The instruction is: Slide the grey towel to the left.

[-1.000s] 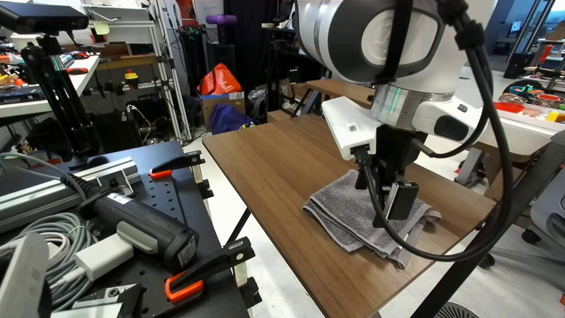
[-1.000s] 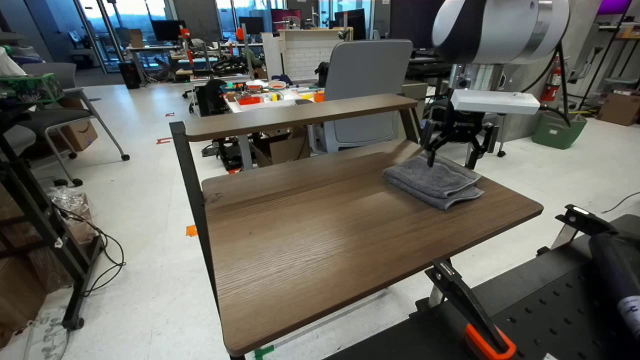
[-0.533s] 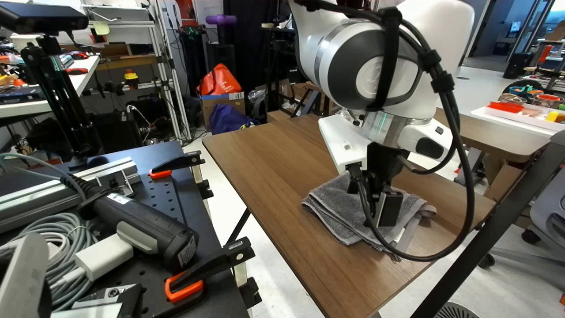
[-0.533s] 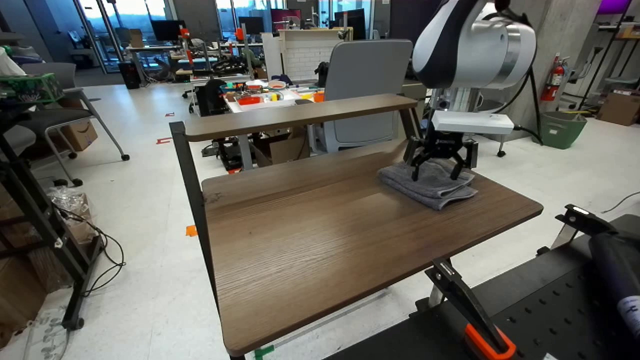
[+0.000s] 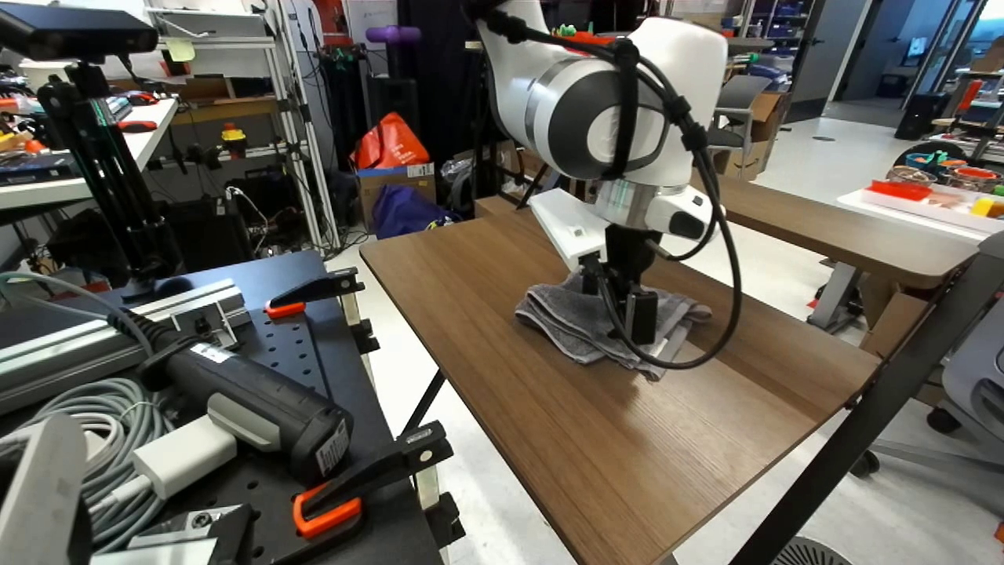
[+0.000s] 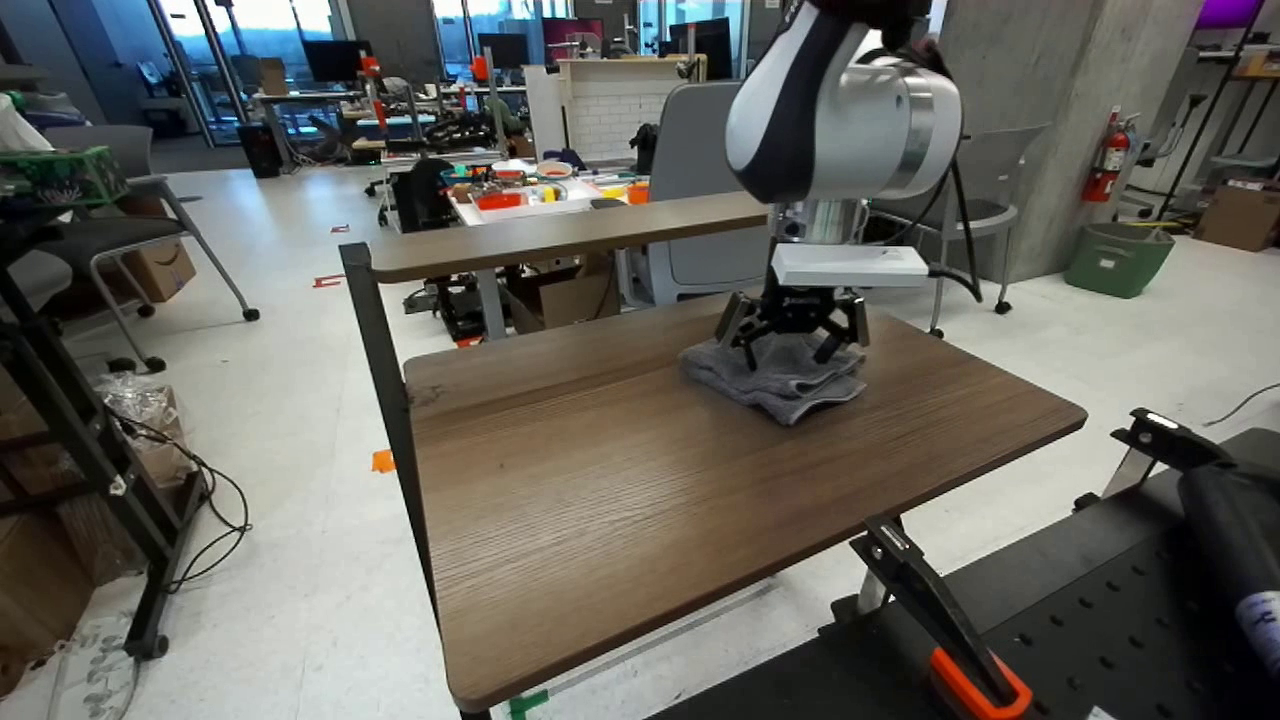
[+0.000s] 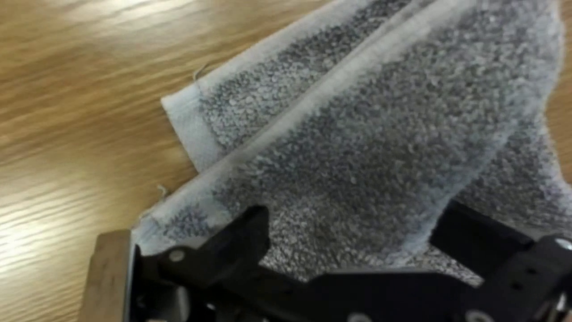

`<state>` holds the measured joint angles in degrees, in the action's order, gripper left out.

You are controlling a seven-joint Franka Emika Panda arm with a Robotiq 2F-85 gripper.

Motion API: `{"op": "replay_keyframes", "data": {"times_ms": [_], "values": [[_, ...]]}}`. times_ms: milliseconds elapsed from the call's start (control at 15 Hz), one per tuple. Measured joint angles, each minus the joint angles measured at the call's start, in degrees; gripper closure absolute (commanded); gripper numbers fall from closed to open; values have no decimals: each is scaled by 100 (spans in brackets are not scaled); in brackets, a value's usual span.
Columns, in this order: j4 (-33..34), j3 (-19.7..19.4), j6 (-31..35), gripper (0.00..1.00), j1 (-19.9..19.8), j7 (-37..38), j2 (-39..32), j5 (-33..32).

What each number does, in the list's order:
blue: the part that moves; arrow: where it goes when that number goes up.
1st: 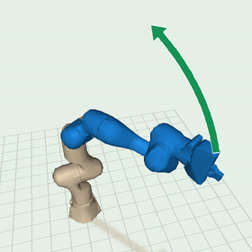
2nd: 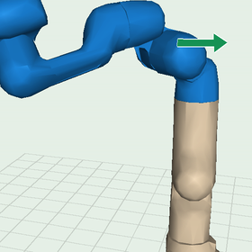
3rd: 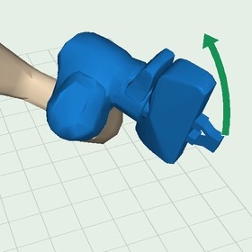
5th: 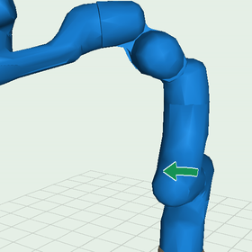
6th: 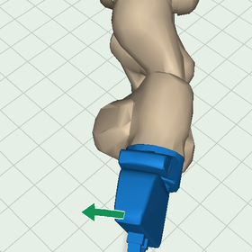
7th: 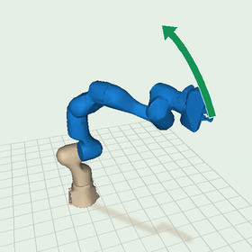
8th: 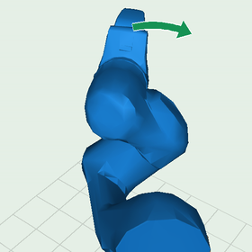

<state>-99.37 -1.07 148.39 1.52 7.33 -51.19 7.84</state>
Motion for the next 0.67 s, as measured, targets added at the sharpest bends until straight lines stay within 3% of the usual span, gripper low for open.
{"op": "replay_keyframes", "data": {"times_ms": [667], "values": [[709,242,-341,0,959,237,-326,-173]]}}
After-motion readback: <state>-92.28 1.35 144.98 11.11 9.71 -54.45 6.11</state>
